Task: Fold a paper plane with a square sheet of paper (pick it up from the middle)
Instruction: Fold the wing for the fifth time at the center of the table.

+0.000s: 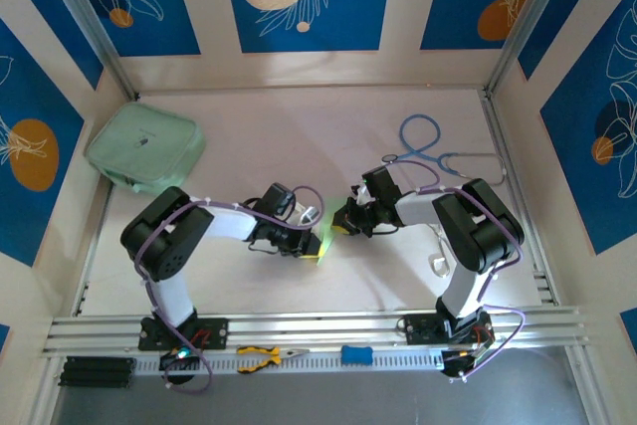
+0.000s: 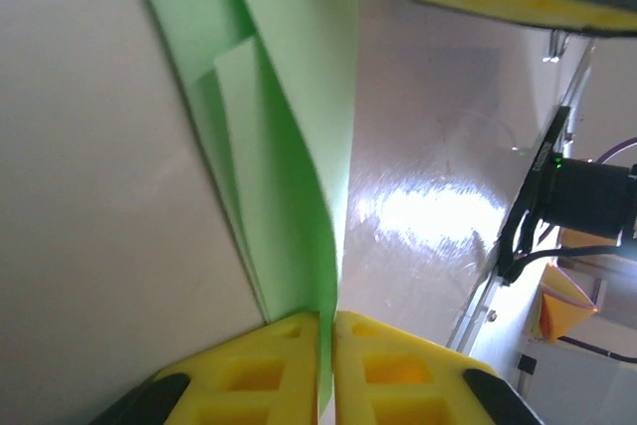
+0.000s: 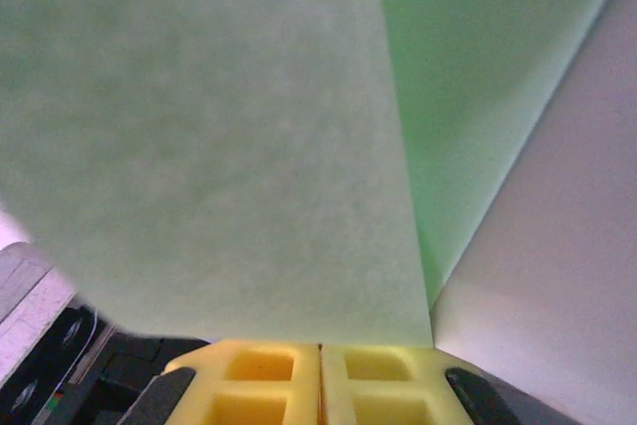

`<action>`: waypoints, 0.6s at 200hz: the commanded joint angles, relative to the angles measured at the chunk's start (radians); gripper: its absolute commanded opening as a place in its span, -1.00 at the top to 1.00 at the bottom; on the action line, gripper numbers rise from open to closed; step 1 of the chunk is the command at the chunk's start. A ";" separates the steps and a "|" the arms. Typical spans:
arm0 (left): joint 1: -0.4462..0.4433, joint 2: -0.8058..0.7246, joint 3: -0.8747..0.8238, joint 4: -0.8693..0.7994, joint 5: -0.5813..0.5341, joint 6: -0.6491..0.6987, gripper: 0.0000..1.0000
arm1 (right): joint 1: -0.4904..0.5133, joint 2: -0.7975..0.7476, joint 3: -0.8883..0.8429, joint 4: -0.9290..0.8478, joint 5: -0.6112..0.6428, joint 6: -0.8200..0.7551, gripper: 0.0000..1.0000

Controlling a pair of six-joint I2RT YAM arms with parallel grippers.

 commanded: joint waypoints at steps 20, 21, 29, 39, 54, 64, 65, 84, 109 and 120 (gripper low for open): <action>-0.010 -0.004 -0.015 -0.113 -0.023 0.034 1.00 | 0.012 0.062 -0.009 -0.077 0.090 -0.008 0.82; -0.010 -0.003 -0.015 -0.112 -0.023 0.035 1.00 | 0.012 0.062 -0.009 -0.078 0.091 -0.008 0.82; -0.010 -0.001 -0.015 -0.111 -0.019 0.035 1.00 | 0.013 0.061 -0.009 -0.078 0.092 -0.009 0.82; -0.010 0.004 -0.012 -0.112 -0.015 0.036 1.00 | 0.012 0.062 -0.010 -0.078 0.092 -0.008 0.81; -0.010 0.000 -0.010 -0.120 -0.017 0.037 1.00 | 0.012 0.064 -0.011 -0.078 0.094 -0.006 0.81; -0.010 -0.008 -0.011 -0.136 -0.029 0.041 0.89 | 0.012 0.064 -0.012 -0.077 0.094 -0.006 0.82; -0.010 -0.009 -0.011 -0.137 -0.030 0.041 0.88 | 0.012 0.064 -0.012 -0.077 0.094 -0.005 0.82; -0.011 -0.021 -0.013 -0.155 -0.047 0.044 0.77 | 0.013 0.064 -0.012 -0.078 0.094 -0.005 0.82; -0.011 -0.022 -0.016 -0.162 -0.041 0.044 0.86 | 0.012 0.064 -0.011 -0.074 0.094 -0.002 0.82; -0.011 -0.025 -0.020 -0.164 -0.041 0.044 0.89 | 0.011 0.064 -0.010 -0.076 0.097 -0.001 0.82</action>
